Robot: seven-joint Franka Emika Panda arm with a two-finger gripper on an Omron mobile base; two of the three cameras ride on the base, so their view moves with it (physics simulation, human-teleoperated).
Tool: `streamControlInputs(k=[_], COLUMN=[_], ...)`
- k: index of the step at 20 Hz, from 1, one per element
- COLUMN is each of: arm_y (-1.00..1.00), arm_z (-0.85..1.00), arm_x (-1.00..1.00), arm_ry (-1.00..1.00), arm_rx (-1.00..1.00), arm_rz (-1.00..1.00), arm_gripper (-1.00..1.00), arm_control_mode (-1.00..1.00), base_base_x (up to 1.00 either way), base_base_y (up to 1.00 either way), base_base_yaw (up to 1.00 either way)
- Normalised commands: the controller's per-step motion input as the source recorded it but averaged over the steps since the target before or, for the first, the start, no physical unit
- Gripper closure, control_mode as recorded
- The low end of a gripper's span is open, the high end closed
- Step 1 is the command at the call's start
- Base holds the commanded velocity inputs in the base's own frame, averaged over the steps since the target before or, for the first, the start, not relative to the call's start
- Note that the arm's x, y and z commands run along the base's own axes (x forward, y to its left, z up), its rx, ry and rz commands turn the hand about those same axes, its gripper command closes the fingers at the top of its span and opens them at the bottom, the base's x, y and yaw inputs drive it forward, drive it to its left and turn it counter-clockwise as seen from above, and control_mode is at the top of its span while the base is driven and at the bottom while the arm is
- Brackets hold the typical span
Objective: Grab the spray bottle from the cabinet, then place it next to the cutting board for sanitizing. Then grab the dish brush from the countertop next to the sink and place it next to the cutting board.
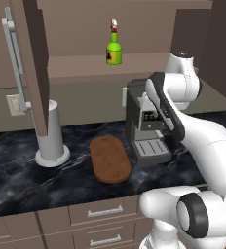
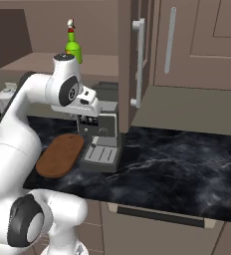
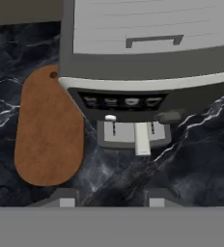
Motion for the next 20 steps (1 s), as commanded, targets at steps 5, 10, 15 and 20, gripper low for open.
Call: streamControlInputs(k=[5, 10, 15, 20], arm_y=[0.23, 0.3, 0.21, 0.31], arm_z=[0.0, 0.08, 0.55, 0.6], arm_x=[-0.35, -0.52, -0.49, -0.42], arm_ry=[-0.06, -0.13, -0.24, -0.35], arm_rx=[0.0, 0.0, 0.0, 0.0], arm_rz=[0.02, 0.0, 0.0, 0.0], arm_gripper=[-1.0, -1.0, -1.0, -1.0], arm_control_mode=[-1.0, -1.0, -1.0, -1.0], base_base_x=[0.0, 0.0, 0.0, 0.0], base_base_y=[0.0, 0.0, 0.0, 0.0], base_base_yaw=[0.0, 0.0, 0.0, 0.0])
